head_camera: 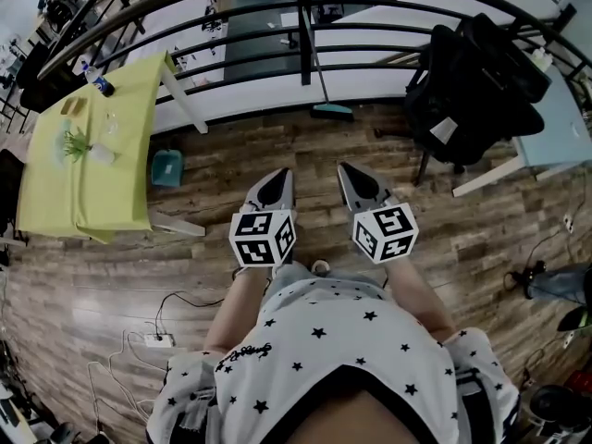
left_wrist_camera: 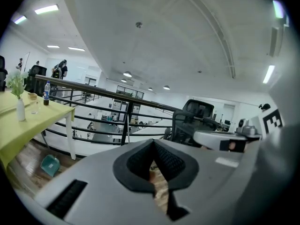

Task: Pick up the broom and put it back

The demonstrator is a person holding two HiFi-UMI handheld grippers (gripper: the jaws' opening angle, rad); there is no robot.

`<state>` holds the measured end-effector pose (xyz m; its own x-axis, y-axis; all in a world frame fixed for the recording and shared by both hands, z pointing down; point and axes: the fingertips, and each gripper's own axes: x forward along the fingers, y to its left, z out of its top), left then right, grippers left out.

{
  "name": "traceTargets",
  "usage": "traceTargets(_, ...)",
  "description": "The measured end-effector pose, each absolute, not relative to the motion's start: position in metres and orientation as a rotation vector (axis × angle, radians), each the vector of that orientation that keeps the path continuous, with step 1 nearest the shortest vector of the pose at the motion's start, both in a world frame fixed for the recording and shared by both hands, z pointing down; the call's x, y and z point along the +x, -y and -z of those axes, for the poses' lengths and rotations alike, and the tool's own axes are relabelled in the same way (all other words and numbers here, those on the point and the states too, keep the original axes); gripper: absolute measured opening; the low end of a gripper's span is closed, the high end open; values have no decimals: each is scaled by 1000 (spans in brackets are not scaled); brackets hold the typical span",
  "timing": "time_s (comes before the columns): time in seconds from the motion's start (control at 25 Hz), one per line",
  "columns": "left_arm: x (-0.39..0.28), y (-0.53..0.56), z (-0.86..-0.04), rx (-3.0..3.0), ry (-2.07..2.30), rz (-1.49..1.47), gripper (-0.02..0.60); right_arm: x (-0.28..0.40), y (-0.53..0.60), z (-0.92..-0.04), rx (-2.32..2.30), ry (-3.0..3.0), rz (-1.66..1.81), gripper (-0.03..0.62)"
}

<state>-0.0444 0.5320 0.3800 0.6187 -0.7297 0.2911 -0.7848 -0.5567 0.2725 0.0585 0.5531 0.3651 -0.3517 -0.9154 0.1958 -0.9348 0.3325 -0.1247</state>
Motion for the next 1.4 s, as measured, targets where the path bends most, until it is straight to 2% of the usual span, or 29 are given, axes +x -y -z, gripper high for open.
traceTargets(0.72, -35, -525, -403, 2390, 1223, -212, 11, 70, -543, -376, 1717, 2516, -403, -6)
traceTargets(1.4, -24, -413, -410, 2387, 1208, -208, 11, 83, -431, -384, 1720, 2486, -435, -6)
